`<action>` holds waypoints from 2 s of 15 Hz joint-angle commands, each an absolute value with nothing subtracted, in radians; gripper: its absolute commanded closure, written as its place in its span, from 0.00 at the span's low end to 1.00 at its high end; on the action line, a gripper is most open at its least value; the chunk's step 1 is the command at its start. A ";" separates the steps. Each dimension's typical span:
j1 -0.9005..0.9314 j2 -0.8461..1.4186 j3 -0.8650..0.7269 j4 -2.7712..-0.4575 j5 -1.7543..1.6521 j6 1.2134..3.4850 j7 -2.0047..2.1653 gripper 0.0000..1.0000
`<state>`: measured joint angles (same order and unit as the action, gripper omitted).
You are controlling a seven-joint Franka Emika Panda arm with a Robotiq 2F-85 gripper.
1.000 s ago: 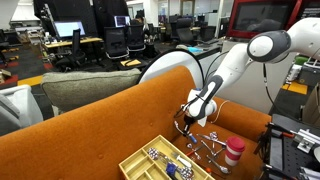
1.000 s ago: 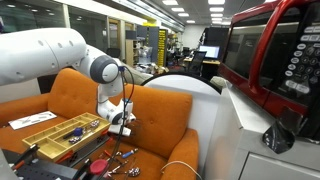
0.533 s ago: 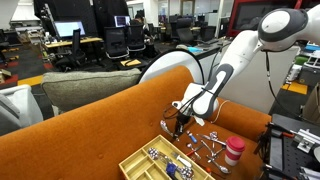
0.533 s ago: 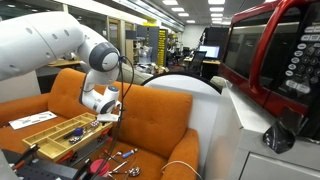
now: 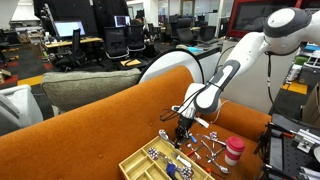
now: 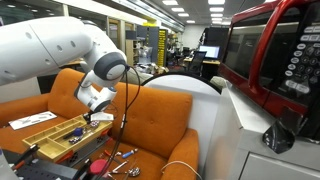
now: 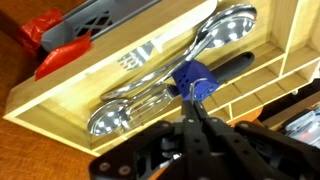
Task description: Put one spoon inside the tray
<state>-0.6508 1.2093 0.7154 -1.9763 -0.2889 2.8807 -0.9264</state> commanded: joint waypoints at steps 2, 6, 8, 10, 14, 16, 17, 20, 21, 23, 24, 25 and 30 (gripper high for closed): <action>-0.628 1.304 0.715 -1.841 -0.192 2.716 -1.036 0.99; -0.565 1.341 0.691 -1.734 -0.101 2.605 -1.078 0.83; -0.538 1.345 0.678 -1.698 -0.063 2.571 -1.087 0.67; -0.516 1.333 0.659 -1.678 -0.028 2.537 -1.089 0.52; -0.522 1.308 0.645 -1.675 0.049 2.493 -1.102 0.23; -0.533 1.285 0.632 -1.689 0.080 2.528 -1.108 0.10; -0.535 1.268 0.621 -1.699 0.094 2.549 -1.104 0.02; -0.530 1.206 0.564 -1.722 0.134 2.608 -1.072 0.00; -0.522 1.192 0.540 -1.724 0.148 2.618 -1.057 0.00; -0.487 1.157 0.464 -1.731 0.176 2.602 -0.974 0.00; -0.513 1.204 0.505 -1.686 0.175 2.578 -1.058 0.00; -0.506 1.196 0.482 -1.692 0.178 2.579 -1.033 0.00; -0.482 1.183 0.468 -1.698 0.179 2.582 -0.995 0.00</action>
<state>-0.5003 1.1879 0.4832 -1.7039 0.1460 2.5874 -0.9751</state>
